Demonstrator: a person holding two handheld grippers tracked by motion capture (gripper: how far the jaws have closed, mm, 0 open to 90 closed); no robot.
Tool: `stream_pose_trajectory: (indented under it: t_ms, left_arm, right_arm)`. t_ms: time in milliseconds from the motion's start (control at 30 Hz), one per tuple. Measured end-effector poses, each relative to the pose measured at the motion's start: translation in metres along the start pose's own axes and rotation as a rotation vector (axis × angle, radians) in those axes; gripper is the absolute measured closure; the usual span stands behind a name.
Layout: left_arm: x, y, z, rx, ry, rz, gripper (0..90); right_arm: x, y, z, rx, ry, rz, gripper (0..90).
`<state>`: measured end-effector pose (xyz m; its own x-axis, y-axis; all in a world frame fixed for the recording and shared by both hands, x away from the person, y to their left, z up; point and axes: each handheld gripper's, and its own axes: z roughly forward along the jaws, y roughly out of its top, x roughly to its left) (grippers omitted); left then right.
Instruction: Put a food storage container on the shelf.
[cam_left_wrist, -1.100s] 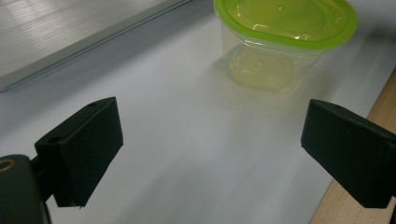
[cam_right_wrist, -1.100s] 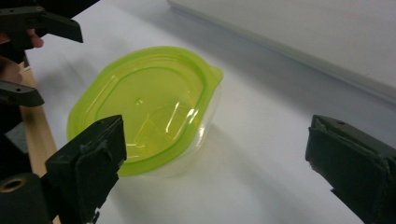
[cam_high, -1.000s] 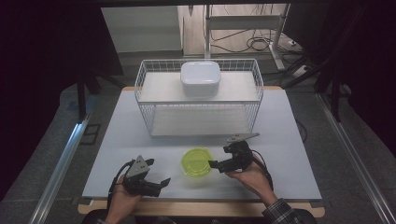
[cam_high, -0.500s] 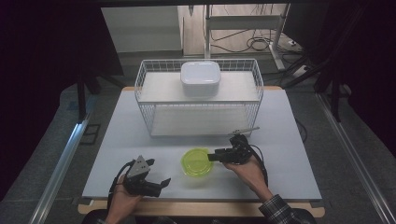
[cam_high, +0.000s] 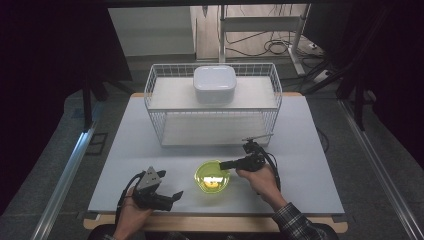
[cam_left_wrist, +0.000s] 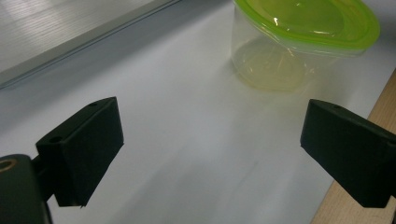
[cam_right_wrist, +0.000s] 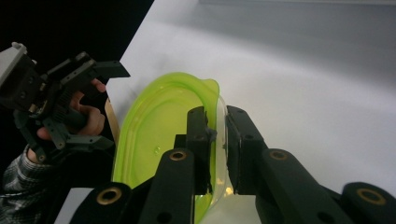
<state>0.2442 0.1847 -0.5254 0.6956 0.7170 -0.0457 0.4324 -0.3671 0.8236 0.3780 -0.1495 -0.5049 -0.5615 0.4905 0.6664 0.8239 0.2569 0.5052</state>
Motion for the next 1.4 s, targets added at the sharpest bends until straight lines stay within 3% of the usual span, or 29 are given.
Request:
stream_pose_trajectory:
  t_ms: [367,567,1400]
  left_arm:
    - [0.001,0.001,-0.001,-0.015,0.001,-0.005,5.6]
    - [0.002,0.001,-0.002,-0.018,0.001,-0.012,5.7]
    - [0.004,0.0,-0.003,-0.017,0.015,-0.026,5.8]
  right_arm:
    - [0.004,-0.001,-0.008,-0.027,0.017,0.01,81.9]
    - [0.007,0.001,-0.018,-0.07,0.036,0.012,82.0]
    - [0.035,0.033,-0.067,-0.214,0.027,-0.017,81.9]
